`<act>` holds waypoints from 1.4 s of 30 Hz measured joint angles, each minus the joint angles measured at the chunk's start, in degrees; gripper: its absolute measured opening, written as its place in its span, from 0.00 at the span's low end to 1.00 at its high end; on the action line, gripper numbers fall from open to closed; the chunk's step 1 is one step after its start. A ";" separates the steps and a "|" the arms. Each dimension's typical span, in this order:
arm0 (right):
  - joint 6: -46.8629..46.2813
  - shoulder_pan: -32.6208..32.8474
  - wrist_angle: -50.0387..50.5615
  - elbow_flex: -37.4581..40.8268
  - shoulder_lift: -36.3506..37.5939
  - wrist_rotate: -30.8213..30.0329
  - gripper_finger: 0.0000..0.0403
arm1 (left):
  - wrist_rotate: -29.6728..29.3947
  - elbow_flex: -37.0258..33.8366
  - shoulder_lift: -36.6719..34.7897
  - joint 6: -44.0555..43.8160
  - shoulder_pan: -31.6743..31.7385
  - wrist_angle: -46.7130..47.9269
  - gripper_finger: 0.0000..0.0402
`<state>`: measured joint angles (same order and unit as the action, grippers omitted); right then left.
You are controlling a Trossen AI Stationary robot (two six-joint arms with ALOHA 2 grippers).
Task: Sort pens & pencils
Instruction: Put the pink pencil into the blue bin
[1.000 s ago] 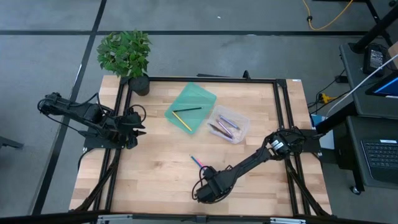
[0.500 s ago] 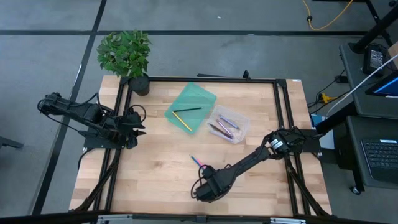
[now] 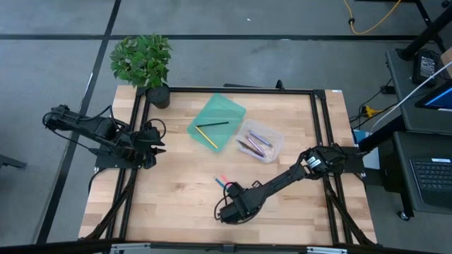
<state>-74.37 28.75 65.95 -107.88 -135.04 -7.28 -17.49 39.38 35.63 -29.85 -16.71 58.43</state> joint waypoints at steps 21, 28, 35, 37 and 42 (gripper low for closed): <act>3.02 -2.25 0.40 -0.02 0.04 0.81 0.00 | 0.02 0.00 0.00 0.00 0.01 -0.01 0.29; 3.02 -2.18 0.39 -0.01 0.04 0.56 0.00 | 0.00 0.00 -0.01 0.00 0.01 -0.01 0.29; 2.91 -2.18 0.56 0.05 0.35 0.20 0.00 | 0.00 0.00 -0.02 0.00 0.02 0.00 0.29; 2.90 -2.10 0.83 0.17 0.83 -0.64 0.00 | 0.00 0.00 -0.02 0.02 0.01 -0.02 0.29; 2.69 -2.18 2.23 -0.19 1.41 -3.22 0.00 | -0.03 0.00 -0.01 0.02 0.01 -0.02 0.29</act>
<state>-71.68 26.56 68.19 -108.07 -133.64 -10.50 -17.52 39.38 35.63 -29.83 -16.70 58.41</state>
